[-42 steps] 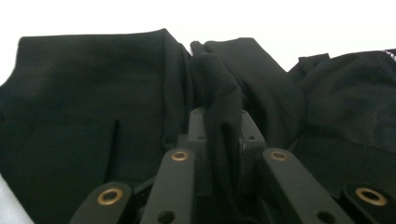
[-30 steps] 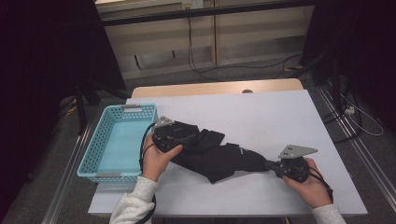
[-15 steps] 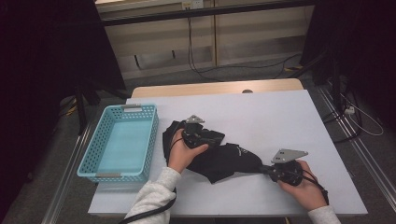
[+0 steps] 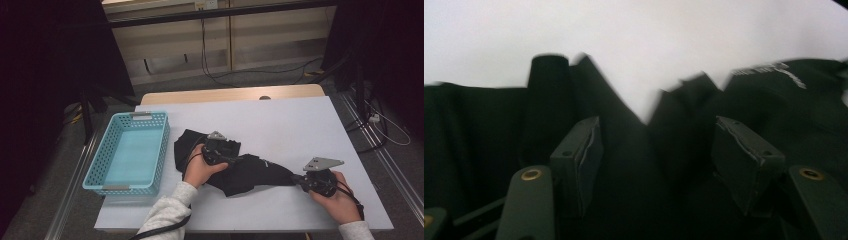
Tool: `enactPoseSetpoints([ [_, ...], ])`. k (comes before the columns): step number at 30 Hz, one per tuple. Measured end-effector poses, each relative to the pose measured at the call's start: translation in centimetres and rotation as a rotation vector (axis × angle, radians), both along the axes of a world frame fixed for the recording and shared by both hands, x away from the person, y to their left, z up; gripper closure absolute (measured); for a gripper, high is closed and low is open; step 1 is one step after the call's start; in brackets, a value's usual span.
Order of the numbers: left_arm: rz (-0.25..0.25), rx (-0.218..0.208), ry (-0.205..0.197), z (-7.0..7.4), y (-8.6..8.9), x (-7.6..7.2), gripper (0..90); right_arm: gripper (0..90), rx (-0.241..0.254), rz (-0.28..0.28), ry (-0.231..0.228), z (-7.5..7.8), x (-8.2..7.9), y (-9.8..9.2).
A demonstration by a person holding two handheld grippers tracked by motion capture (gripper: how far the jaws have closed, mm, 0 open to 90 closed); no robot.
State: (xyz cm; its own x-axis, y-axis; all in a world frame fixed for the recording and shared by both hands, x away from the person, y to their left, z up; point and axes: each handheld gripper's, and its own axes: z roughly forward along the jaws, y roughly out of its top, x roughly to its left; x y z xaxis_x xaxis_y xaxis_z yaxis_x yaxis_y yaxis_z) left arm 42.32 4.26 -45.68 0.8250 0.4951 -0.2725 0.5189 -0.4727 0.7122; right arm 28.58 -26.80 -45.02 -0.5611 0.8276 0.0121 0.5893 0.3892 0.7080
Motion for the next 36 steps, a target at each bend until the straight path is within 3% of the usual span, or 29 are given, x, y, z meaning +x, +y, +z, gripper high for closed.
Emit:
enactPoseSetpoints([
  [5, 0.002, 0.023, 0.000, 0.1, 0.2, -0.7, 52.4, 90.0, -0.001, 0.018, -0.001, -0.1, 0.0, 0.2],
  [8, -0.018, 0.016, 0.050, 0.1, 0.1, -1.0, 66.5, 90.0, -0.002, 0.012, 0.002, 0.0, 0.0, 0.3],
  [15, -0.009, 0.004, 0.078, 0.3, 0.6, -1.4, 85.8, 90.0, 0.009, 0.021, -0.002, 0.0, 0.0, 0.5],
  [21, 0.083, -0.019, 0.048, 1.2, 2.0, -0.6, 87.7, 90.0, 0.076, 0.037, -0.023, 0.3, 0.3, 1.2],
  [25, 0.110, -0.044, 0.020, 2.7, 3.5, -0.3, 87.8, 90.0, 0.078, 0.058, -0.061, 0.5, 0.7, 2.8],
  [30, 0.057, -0.065, 0.035, 3.0, 4.2, -1.9, 87.6, 90.0, 0.056, 0.092, -0.064, 0.8, 0.9, 3.7],
  [34, -0.002, -0.068, 0.054, 2.7, 3.4, -3.2, 87.4, 90.0, 0.138, 0.071, -0.076, 1.4, 0.1, 1.7],
  [36, -0.029, -0.063, 0.051, 2.5, 2.7, -3.7, 87.3, 90.0, 0.148, 0.039, -0.088, 1.8, -0.4, 0.5],
])
